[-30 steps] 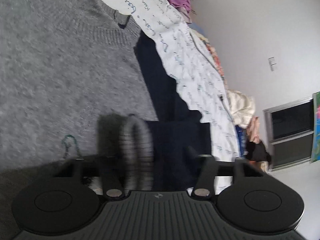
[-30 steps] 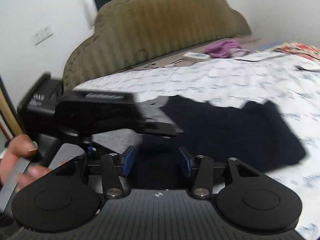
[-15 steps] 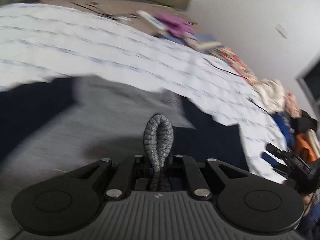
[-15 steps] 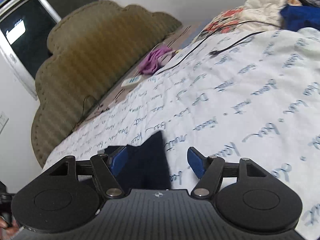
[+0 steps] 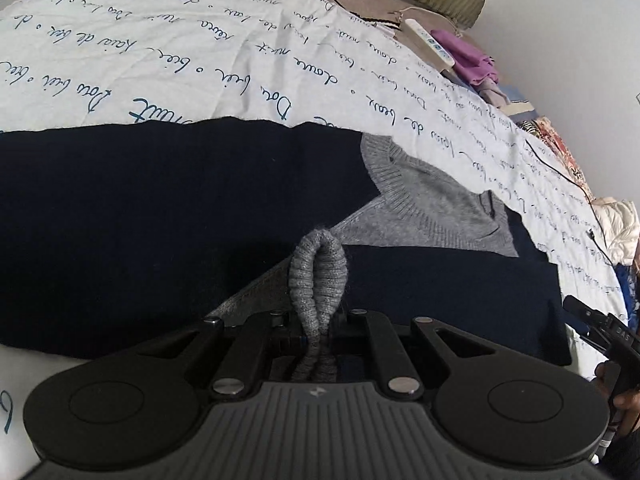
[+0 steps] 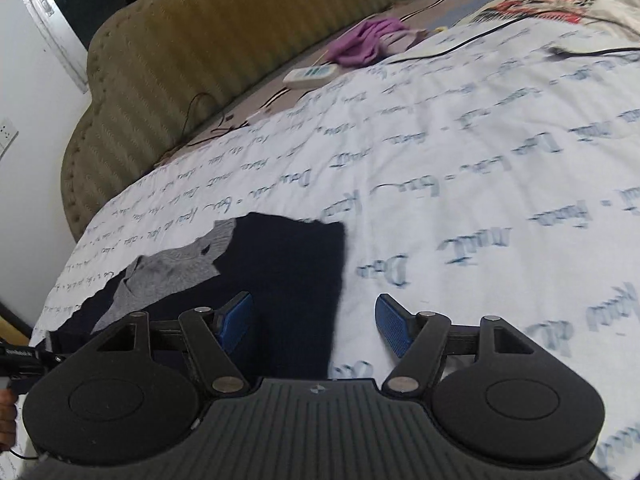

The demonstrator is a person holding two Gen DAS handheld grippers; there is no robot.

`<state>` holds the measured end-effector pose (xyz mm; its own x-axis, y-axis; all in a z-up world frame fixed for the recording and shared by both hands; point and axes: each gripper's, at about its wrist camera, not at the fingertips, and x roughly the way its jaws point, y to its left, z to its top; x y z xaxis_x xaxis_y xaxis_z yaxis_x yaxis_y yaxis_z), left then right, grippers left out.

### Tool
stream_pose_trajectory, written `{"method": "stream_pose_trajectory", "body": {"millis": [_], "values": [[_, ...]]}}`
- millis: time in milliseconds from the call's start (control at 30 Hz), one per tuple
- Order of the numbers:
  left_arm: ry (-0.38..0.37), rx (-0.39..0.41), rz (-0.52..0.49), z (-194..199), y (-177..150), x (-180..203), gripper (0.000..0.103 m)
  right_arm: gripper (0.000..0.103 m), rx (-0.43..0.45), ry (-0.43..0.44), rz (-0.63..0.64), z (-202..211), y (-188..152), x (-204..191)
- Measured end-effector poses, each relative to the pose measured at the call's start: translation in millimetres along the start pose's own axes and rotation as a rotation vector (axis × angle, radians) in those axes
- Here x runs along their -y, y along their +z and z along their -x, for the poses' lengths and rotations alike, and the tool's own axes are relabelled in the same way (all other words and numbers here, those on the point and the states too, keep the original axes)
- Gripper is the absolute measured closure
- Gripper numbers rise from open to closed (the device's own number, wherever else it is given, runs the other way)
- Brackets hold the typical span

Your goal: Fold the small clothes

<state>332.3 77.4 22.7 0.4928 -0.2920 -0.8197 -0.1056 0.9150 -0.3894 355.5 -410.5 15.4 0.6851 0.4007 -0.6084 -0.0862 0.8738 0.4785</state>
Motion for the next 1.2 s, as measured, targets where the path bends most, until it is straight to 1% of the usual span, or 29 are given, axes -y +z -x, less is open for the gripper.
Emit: {"method": "stream_pose_trajectory", "body": {"millis": [33, 67, 100, 133, 200, 233, 300, 333, 400, 467, 533, 567, 633, 667, 733, 767, 800, 867, 900, 933, 967, 1067, 1100, 1167, 1200], "values": [[0.003, -0.001, -0.002, -2, 0, 0, 0.094, 0.051, -0.011, 0.013, 0.005, -5, 0, -2], [0.002, -0.002, -0.002, -3, 0, -1, 0.094, 0.071, -0.041, 0.016, 0.009, -13, 0, -3], [0.001, -0.002, -0.003, -3, 0, -1, 0.094, 0.087, -0.070, 0.013, 0.014, -19, -2, -4], [-0.001, -0.002, -0.004, -3, -1, -2, 0.094, 0.088, -0.085, 0.013, 0.017, -24, -4, -4], [-0.007, 0.000, -0.005, -2, -2, -4, 0.094, 0.091, -0.072, 0.020, 0.022, -23, -4, -4], [-0.010, 0.001, -0.005, -2, -2, -4, 0.094, 0.092, -0.048, 0.022, 0.018, -16, -1, -5], [-0.012, 0.008, -0.008, -4, -5, -4, 0.094, 0.097, 0.019, 0.019, -0.005, -3, 3, 1], [-0.011, 0.013, -0.013, -4, -6, -4, 0.094, 0.097, 0.020, 0.003, -0.031, -4, 4, 6], [-0.004, 0.027, -0.023, -4, -8, -2, 0.094, 0.098, -0.020, -0.033, -0.053, -14, -1, 17], [0.002, 0.035, -0.033, -4, -10, -1, 0.093, 0.096, -0.009, -0.023, -0.049, -14, -7, 17], [0.004, 0.039, -0.043, -3, -11, 0, 0.093, 0.093, 0.012, -0.021, -0.073, -8, -6, 15], [0.002, 0.042, -0.042, -3, -11, -1, 0.093, 0.086, 0.043, -0.032, -0.077, -3, -5, 12], [-0.004, 0.048, -0.035, -3, -12, -2, 0.093, 0.085, 0.107, -0.047, -0.043, 12, -3, -1], [-0.007, 0.052, -0.031, -3, -13, -2, 0.093, 0.085, 0.122, -0.032, -0.015, 16, -2, -11], [-0.012, 0.059, -0.023, -3, -14, -3, 0.093, 0.073, 0.114, -0.013, 0.057, 16, -3, -34], [-0.015, 0.062, -0.018, -2, -15, -4, 0.092, 0.060, 0.100, -0.017, 0.108, 12, -5, -46], [-0.020, 0.065, -0.014, -2, -15, -5, 0.092, 0.053, 0.087, -0.026, 0.168, 6, -8, -57], [-0.038, 0.071, 0.005, -2, -16, -10, 0.092, 0.054, 0.045, -0.079, 0.261, -15, -18, -74], [-0.054, 0.074, 0.023, -1, -16, -14, 0.092, 0.056, 0.011, -0.109, 0.289, -26, -23, -76], [-0.078, 0.077, 0.048, -1, -16, -19, 0.091, 0.056, -0.014, -0.140, 0.326, -38, -30, -75], [-0.107, 0.082, 0.079, -2, -17, -26, 0.091, 0.053, 0.086, -0.154, 0.486, -43, -53, -77], [-0.207, 0.116, 0.193, 5, -26, -49, 0.091, 0.051, 0.096, -0.159, 0.478, -41, -54, -77], [-0.217, 0.144, 0.232, 13, -33, -56, 0.088, 0.051, 0.096, -0.156, 0.475, -40, -54, -76], [-0.192, 0.219, 0.279, 33, -48, -67, 0.080, 0.051, 0.098, -0.142, 0.458, -38, -52, -73], [-0.178, 0.270, 0.312, 47, -57, -76, 0.071, 0.051, 0.099, -0.135, 0.449, -36, -51, -71]]}}
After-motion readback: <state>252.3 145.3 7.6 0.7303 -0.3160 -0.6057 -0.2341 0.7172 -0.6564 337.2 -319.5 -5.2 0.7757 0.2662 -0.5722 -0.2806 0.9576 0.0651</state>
